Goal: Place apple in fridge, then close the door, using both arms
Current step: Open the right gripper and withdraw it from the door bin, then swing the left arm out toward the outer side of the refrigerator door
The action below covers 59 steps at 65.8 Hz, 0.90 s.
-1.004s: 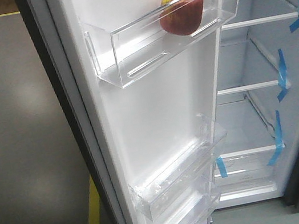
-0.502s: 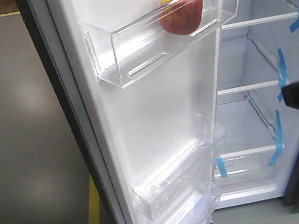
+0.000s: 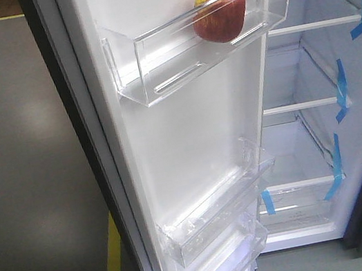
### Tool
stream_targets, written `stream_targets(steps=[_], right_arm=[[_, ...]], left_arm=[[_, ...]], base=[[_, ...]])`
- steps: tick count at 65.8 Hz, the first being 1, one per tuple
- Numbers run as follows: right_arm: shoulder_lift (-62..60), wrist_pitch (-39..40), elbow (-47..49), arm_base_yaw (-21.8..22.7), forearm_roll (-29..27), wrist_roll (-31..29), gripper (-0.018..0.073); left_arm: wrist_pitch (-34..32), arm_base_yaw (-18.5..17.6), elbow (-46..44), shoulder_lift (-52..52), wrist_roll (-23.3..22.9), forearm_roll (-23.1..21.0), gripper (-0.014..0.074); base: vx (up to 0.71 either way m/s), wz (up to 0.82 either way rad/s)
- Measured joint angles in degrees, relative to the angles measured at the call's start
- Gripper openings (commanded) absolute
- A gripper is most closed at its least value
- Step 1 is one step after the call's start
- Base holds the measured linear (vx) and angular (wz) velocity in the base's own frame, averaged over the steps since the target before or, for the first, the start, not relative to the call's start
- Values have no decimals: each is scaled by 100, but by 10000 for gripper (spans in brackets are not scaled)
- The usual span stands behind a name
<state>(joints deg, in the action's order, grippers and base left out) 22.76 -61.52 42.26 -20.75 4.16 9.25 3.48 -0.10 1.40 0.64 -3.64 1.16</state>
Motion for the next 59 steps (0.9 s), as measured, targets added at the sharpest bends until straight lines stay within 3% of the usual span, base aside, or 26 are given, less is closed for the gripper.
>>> stream_targets(steps=[33,59], right_arm=[[-520,-412,-218,0,-34,0,581],[-520,-452,-218,0,-34,0,581]], left_arm=[[-20,0,0,0,-18,-7,-6],[-527,0,-161,0,-746,-24,-6]], base=[[0,0],[0,0]])
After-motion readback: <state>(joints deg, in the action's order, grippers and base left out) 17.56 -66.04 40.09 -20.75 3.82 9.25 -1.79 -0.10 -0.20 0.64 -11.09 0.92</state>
